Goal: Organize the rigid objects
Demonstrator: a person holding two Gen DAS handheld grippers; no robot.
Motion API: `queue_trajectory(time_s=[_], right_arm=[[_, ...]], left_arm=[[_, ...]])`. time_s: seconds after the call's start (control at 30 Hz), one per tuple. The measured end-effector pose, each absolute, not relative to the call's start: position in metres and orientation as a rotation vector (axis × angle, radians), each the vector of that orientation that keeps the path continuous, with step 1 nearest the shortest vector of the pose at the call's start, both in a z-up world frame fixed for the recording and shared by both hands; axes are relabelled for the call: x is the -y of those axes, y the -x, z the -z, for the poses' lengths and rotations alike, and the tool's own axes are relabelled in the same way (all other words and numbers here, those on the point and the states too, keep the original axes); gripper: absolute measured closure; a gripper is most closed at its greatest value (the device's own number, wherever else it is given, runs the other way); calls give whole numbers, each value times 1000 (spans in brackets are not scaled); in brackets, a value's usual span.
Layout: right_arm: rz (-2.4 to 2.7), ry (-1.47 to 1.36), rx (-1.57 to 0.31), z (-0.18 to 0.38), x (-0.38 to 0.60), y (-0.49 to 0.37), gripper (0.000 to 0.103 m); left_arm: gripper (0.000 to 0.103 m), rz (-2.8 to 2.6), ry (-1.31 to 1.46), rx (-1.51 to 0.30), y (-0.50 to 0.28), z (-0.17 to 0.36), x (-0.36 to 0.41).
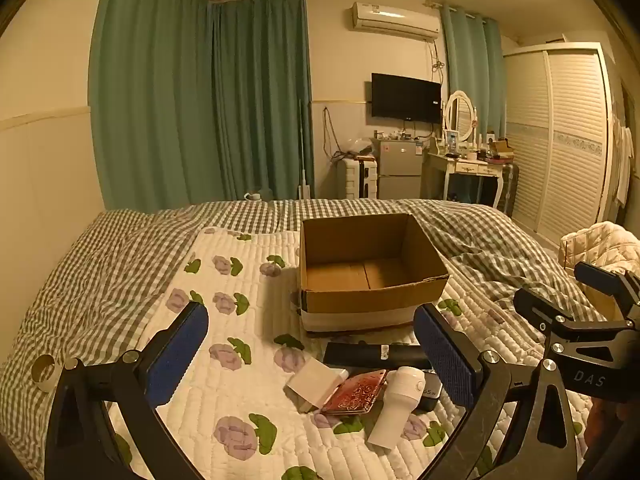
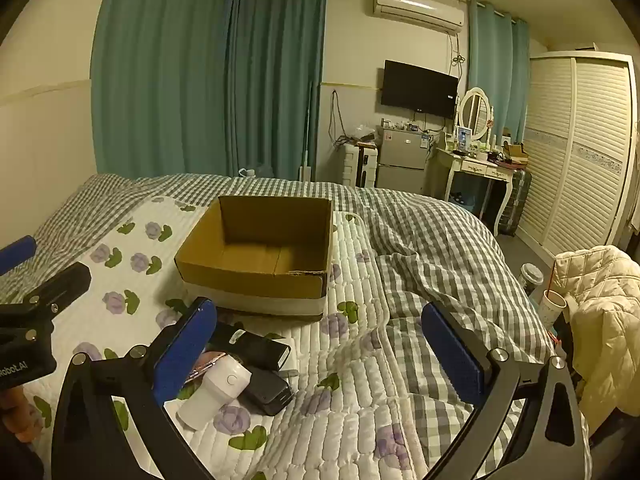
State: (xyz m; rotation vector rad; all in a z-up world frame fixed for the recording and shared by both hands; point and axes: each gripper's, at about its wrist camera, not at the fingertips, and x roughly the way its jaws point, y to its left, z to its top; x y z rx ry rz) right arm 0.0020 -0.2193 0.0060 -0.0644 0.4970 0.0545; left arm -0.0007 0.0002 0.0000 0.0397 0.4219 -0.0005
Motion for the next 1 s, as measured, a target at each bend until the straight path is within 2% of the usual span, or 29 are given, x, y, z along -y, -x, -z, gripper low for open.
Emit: queue_trajectory(time_s=[1.0], right_arm=[[-57, 53, -520, -1, 217, -1, 0]], left_arm=[[0, -2, -31, -440, 0, 4, 0]])
